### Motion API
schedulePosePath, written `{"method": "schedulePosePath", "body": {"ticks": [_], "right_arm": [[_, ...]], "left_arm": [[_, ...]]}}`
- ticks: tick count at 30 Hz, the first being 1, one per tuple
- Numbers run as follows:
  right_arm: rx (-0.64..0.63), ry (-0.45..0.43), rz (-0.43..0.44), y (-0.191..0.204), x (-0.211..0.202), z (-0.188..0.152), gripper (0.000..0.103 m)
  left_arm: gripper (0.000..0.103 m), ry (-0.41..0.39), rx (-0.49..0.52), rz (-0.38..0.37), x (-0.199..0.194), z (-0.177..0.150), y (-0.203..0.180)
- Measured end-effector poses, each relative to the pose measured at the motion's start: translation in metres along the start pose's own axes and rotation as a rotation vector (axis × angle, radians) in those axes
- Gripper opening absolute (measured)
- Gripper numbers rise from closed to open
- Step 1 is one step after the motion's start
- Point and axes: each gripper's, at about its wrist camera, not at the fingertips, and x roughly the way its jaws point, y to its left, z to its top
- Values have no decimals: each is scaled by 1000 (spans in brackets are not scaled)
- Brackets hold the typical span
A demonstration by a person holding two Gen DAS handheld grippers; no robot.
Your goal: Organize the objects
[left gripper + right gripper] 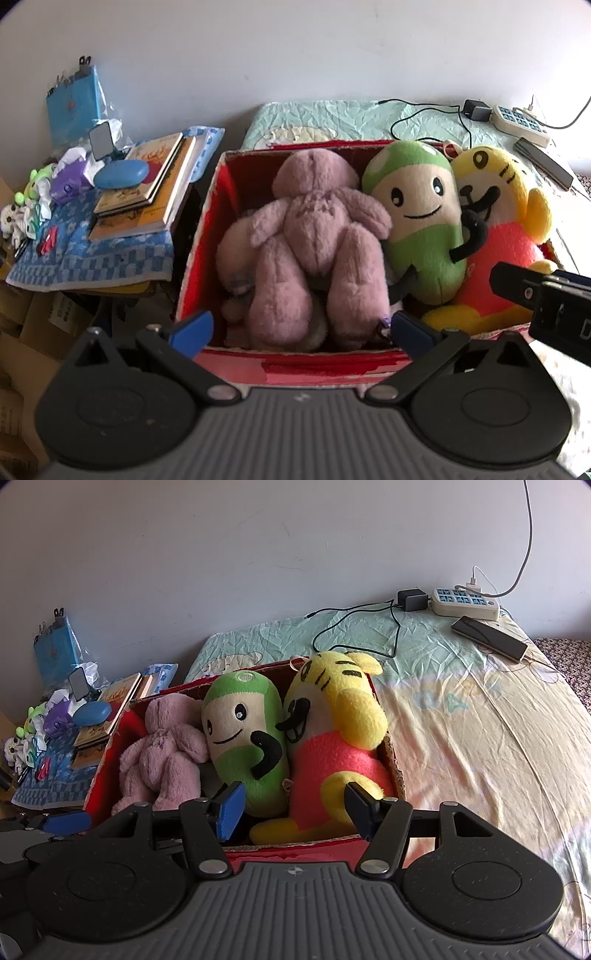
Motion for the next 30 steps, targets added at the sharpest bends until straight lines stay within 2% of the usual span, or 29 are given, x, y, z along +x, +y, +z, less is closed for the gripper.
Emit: {"method": "schedulePosePath", "body": {"ticks": [30], "right_arm": [[2,8,15,-4,-2,-1,63]], "left_arm": [[102,-4,13,11,0,-2,-7]]}}
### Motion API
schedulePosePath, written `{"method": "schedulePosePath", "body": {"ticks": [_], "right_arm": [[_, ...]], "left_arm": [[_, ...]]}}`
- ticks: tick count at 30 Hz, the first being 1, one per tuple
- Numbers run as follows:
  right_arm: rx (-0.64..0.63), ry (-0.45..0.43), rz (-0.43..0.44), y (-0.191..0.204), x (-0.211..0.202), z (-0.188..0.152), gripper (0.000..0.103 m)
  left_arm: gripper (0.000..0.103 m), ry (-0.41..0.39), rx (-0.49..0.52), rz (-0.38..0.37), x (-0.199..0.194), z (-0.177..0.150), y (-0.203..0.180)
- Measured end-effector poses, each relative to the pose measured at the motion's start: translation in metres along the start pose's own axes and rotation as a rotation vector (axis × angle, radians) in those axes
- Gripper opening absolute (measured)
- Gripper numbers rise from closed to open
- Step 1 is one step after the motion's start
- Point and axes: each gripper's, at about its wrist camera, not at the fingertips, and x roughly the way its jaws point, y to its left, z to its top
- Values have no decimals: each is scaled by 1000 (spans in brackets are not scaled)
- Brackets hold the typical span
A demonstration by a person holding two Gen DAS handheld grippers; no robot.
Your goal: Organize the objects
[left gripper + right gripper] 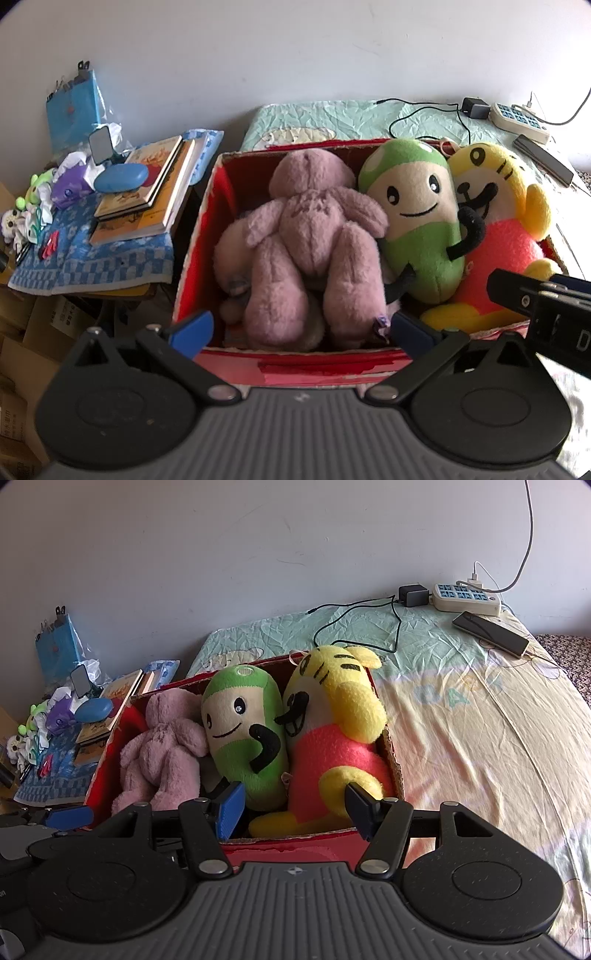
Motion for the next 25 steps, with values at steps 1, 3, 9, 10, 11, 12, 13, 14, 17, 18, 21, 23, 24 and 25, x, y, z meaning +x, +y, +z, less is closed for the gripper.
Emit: {"method": "schedulePosePath", "body": {"ticks": [1,3,9,10,11,12,13,14,17,18,21,23,24,25], "right_arm": [[0,0,1,0,0,0,63],[2,-1,4,-1,-1,1,63],[5,-9,13,-2,-3,6,63],[5,-11,14,-2,-3,7,63],[4,-15,14,-2,-4,8,63],[4,-20,14,-2,-4,9,63],[2,-23,15,-2,-4,10,63],[0,-25,16,-2,-5,11,63],[2,-25,16,-3,-3,12,63],[3,-23,16,-4,-3,12,63],[2,-23,17,-4,-2,13,64],[2,-23,17,-4,-3,12,64],[1,-22,16,-4,-2,13,64],[2,-23,16,-4,-2,12,64]], "left_arm": [[102,-2,1,0,-1,0,-1],[102,-7,3,3,-2,0,-1],[102,-25,8,9,-6,4,-2],[102,-27,8,11,-6,5,-1],[102,-30,6,13,-6,6,-1],[102,-31,4,13,-7,7,-1],[102,-33,3,14,-7,8,0],[102,-36,1,16,-7,8,0],[102,-41,1,19,-8,9,-1],[102,-42,2,17,-8,10,-1],[102,-47,8,14,-7,10,-2],[102,-45,9,-1,-6,10,-2],[102,-39,4,-12,-5,10,-1],[102,-39,1,-19,-5,10,-1]]}}
